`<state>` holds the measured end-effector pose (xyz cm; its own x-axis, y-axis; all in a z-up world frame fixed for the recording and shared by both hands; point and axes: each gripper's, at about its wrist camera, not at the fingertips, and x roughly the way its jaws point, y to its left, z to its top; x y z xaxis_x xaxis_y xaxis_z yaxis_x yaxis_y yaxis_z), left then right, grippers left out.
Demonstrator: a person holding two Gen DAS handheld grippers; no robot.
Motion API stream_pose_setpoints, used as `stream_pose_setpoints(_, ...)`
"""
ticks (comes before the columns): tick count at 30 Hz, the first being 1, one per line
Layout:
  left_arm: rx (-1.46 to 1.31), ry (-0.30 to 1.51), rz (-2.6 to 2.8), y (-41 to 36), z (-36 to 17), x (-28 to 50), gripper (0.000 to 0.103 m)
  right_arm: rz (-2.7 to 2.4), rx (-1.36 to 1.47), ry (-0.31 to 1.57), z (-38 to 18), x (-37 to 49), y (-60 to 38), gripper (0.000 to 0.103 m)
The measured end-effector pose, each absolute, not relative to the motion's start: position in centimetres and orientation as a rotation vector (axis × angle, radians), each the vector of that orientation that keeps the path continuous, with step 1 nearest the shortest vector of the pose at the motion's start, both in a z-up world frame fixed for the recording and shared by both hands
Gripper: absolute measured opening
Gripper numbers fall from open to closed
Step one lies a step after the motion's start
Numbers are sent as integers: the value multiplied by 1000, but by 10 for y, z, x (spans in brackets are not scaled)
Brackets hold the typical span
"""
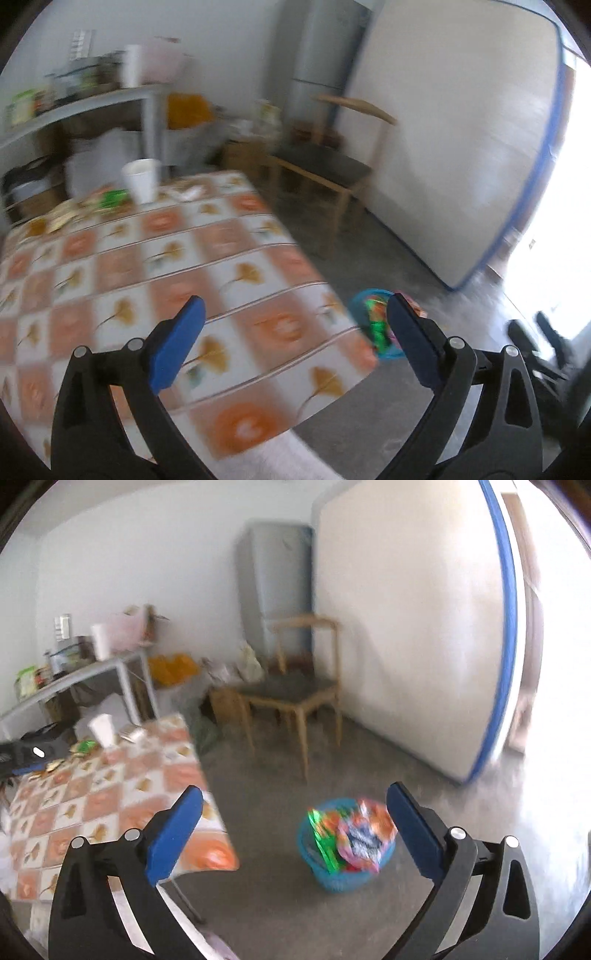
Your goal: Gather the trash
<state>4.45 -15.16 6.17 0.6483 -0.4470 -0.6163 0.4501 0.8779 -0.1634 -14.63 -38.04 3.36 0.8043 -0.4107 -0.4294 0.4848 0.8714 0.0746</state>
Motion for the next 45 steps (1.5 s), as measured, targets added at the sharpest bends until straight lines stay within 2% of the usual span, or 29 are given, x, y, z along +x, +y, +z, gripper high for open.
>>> stream_pose_setpoints(2, 11, 685, -436, -135, 58, 33, 95, -432, 154, 413, 43, -144, -357, 97)
stream_pose_setpoints(8, 97, 625, -260, -106, 41, 2, 95, -428, 32, 621, 23, -121, -304, 97)
stream_pose_setpoints(11, 183, 657, -185, -106, 35, -3, 95, -437, -3, 702, 11, -116, -294, 97)
stream_pose_setpoints(15, 109, 724, -185, -98, 28, -3, 95, -451, 37, 766, 1, -121, -298, 97)
stream_pose_setpoints(23, 106, 784, -234, -103, 19, -12, 95, -491, 59, 786, -2, -128, -303, 97)
stream_pose_setpoints(45, 73, 764, -172, -92, 25, -9, 95, -471, 45, 784, 0, -122, -299, 97)
